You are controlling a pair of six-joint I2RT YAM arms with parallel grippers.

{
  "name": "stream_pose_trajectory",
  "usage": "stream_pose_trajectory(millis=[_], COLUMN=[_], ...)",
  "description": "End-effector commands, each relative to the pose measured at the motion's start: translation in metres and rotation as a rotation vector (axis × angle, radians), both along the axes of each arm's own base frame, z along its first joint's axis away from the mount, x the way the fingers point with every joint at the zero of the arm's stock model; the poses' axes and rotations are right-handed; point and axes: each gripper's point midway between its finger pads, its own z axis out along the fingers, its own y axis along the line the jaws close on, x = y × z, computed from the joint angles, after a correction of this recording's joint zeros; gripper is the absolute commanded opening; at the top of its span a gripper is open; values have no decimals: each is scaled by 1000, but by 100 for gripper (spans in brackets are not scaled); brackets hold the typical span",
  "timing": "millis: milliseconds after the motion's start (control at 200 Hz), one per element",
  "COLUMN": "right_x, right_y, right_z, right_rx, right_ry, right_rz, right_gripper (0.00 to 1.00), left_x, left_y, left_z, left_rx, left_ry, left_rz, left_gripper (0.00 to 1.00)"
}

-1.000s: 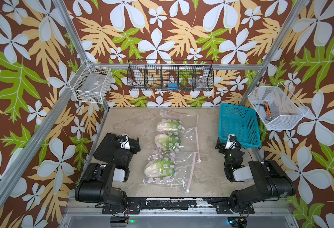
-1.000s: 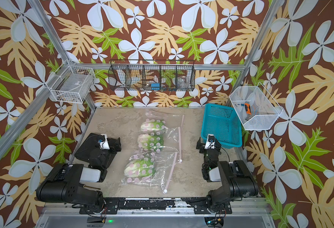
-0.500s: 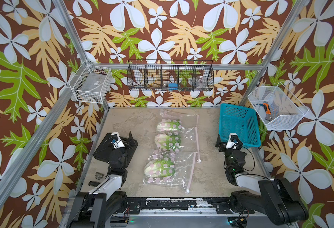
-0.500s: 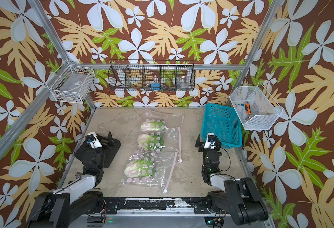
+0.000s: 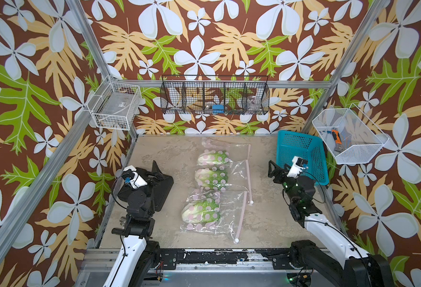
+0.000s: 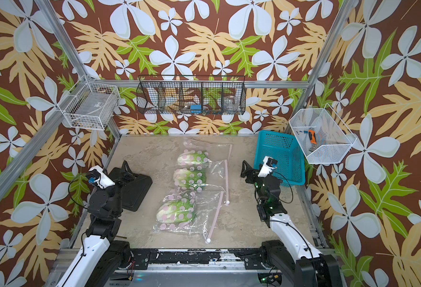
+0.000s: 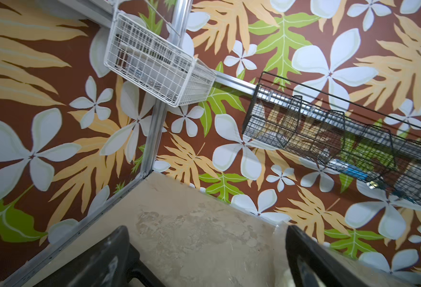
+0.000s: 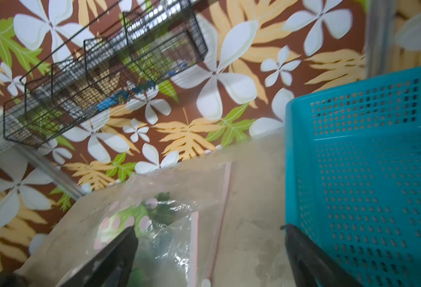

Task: Open the zip-top bag and take out the chinese cabbages
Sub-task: Move the basket to the center of the board.

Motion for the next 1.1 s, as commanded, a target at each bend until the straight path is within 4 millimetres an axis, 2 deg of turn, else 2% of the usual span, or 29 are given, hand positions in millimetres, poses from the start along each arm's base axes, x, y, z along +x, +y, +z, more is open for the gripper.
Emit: stream_pose_trajectory(millis=[0, 75, 125, 130, 135, 150, 185, 225, 290, 425, 515, 656, 766, 871, 1006, 1096], right_x=[-4, 1, 4, 7, 5, 9, 13, 20, 34, 66, 87, 115, 131, 141, 135, 128], right_y=[34, 40, 36, 35, 34, 32, 27, 21, 8, -31, -55, -66, -66, -66, -66, -67], right_z=[-37, -34, -35, -30, -34, -28, -27, -24, -21, -37, -50, -58, -72, -90, -109, -118], right_rx=[-33, -46, -66, -68, -71, -79, -103, -128, -176, -223, -212, -270, -301, -311, -319, -336], right_ry=[240, 287, 332, 321, 339, 333, 363, 395, 445, 601, 691, 727, 761, 801, 846, 861], right_rz=[205, 240, 216, 213, 209, 197, 169, 133, 64, -95, -176, -219, -208, -197, -191, -184], right_gripper=[87, 85, 86, 86, 87, 87, 88, 89, 89, 90, 86, 85, 84, 79, 73, 69], left_x=[11, 25, 38, 39, 40, 43, 50, 56, 58, 57, 58, 59, 57, 53, 39, 28], left_y=[-23, -38, -49, -50, -51, -55, -63, -79, -101, -102, -105, -136, -161, -186, -223, -239], left_z=[-24, -32, -42, -42, -43, -47, -54, -59, -65, -60, -65, -73, -82, -91, -105, -114], left_rx=[38, 38, 32, 30, 29, 25, 10, -2, -26, -50, -25, 16, 58, 86, 134, 167], left_ry=[154, 248, 343, 353, 360, 390, 449, 499, 538, 514, 576, 660, 736, 800, 861, 884], left_rz=[-120, -202, -263, -268, -273, -292, -334, -422, -550, -541, -554, -641, -704, -763, -848, -882], left_gripper=[100, 99, 99, 99, 99, 99, 99, 100, 100, 100, 100, 99, 98, 95, 90, 89])
